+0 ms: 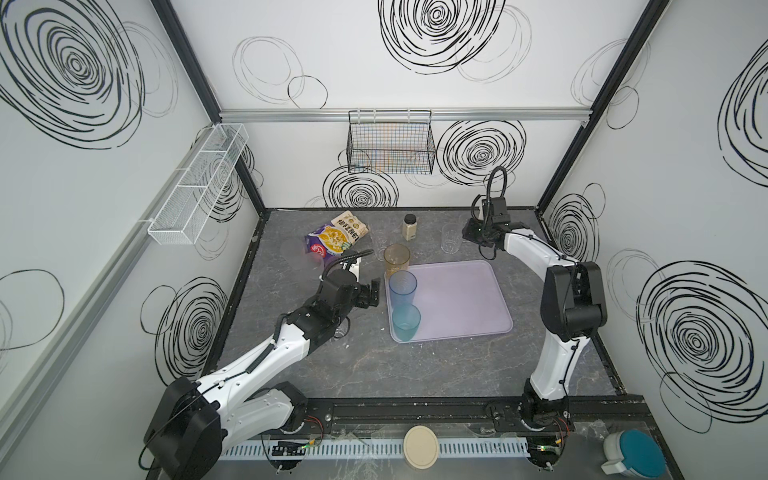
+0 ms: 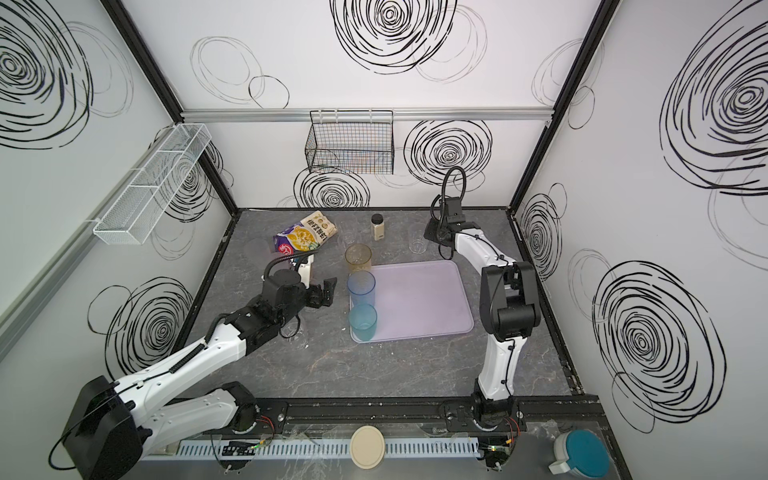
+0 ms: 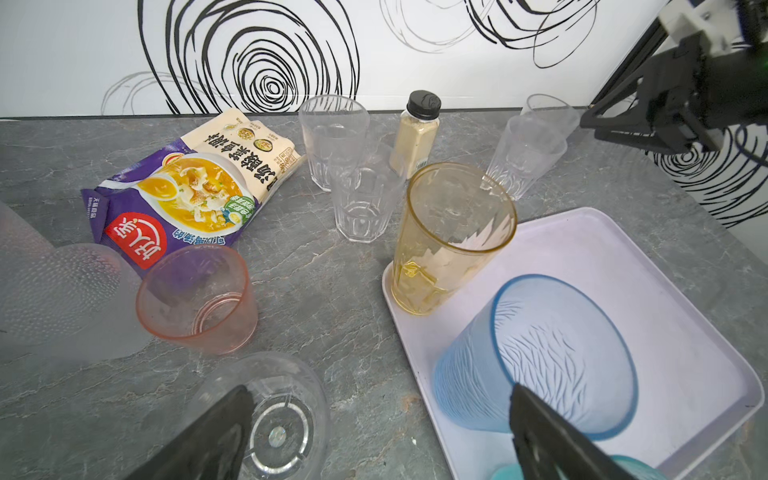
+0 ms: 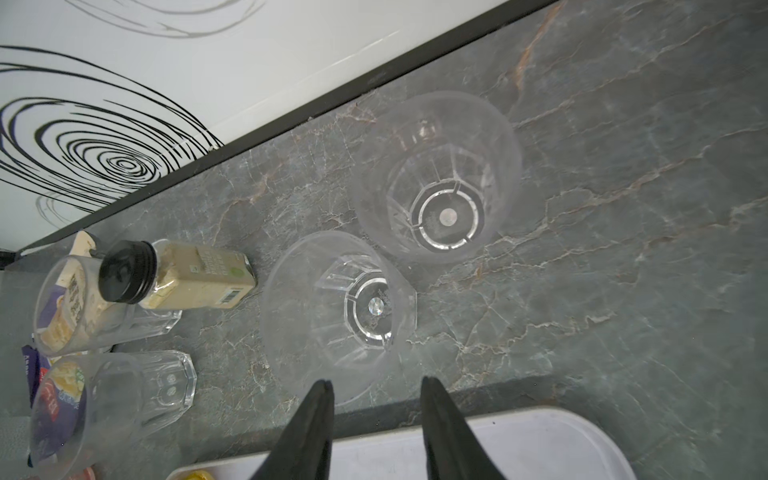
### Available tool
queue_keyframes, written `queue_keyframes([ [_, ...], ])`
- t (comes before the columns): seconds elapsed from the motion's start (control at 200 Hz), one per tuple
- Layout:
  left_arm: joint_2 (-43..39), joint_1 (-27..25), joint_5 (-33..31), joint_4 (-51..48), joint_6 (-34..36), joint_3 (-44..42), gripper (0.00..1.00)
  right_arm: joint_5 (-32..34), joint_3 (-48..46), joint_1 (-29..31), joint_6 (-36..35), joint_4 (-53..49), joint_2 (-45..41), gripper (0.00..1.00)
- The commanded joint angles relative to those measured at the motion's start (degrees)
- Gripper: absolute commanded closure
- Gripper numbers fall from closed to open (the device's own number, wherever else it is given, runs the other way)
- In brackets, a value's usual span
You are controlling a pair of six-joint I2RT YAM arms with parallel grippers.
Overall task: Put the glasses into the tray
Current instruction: 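Lower the right gripper into a clear ribbed glass and grasp it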
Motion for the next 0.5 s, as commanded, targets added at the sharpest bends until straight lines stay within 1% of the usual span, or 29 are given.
queue_keyframes([
  [0.0, 0.26, -0.3, -0.52, 3.19, 0.37, 0.06, 0.01, 1.62, 3.41, 0.65, -0.15, -3.11, 2.28, 0.61],
  [0.32, 1.42, -0.1, -0.08, 3.56, 0.05, 0.13, 0.01, 2.83, 6.58, 0.7, -0.83, -4.58, 8.25, 0.7],
  [0.405, 1.65, -0.01, -0.03, 3.68, -0.04, 0.13, 0.01, 3.02, 6.61, 0.61, -0.98, -4.66, 9.04, 0.74],
  [0.495, 1.84, 0.04, 0.1, 3.75, -0.12, 0.04, 0.01, 3.42, 6.3, 0.67, -1.07, -4.46, 9.02, 0.82],
])
